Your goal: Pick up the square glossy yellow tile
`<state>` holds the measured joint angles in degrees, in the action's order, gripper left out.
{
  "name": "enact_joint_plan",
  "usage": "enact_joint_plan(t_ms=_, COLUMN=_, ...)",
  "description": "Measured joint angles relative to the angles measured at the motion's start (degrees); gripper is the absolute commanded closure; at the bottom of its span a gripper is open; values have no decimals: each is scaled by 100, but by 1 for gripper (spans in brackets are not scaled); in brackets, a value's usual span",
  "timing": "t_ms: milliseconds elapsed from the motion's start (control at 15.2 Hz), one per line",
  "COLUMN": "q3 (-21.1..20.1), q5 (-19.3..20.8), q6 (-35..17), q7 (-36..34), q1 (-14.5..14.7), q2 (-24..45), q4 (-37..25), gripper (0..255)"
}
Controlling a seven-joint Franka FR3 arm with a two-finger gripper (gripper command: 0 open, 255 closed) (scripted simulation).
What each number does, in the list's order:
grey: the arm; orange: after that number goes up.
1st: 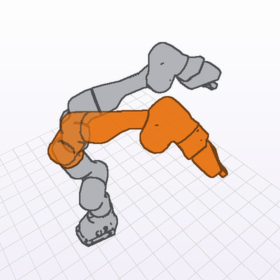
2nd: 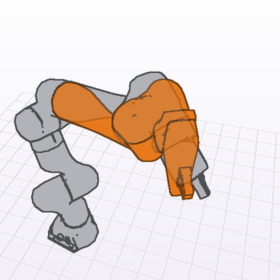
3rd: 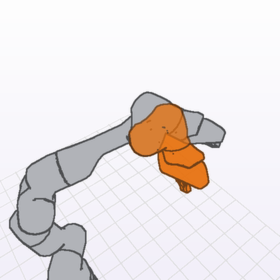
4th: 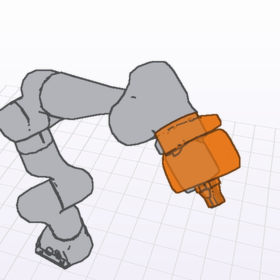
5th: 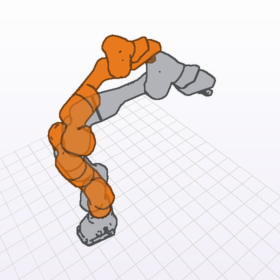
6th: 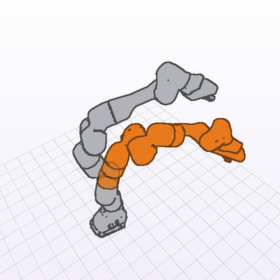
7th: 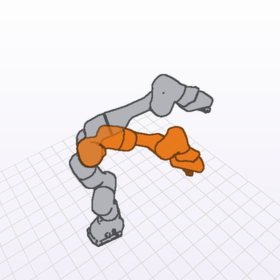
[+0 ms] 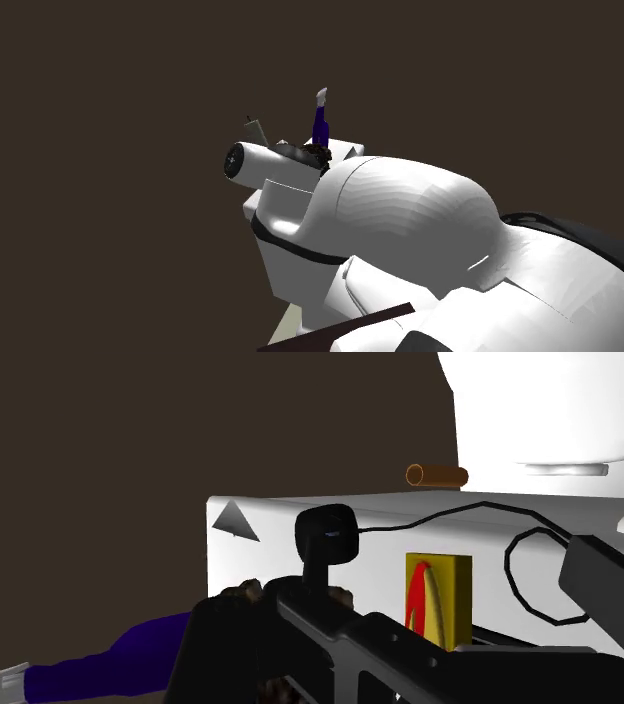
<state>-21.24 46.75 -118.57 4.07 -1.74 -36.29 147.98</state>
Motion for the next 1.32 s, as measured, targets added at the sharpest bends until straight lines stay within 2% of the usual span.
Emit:
enact_joint_plan(t_ms=66, q3=-2, q5=6, q6=-8, q7=-10, q1=-2, q2=5, q4=6, gripper=255)
enact_joint_plan(t_ms=726, q3=-4, q5=12, q6=-16, q7=-23, q1=-6, q2=12, q4=13, gripper=255)
enact_joint_plan(t_ms=1320, q3=91, q5=-180, q6=355, q7=471, q1=52, q2=-125, q4=-416, gripper=255)
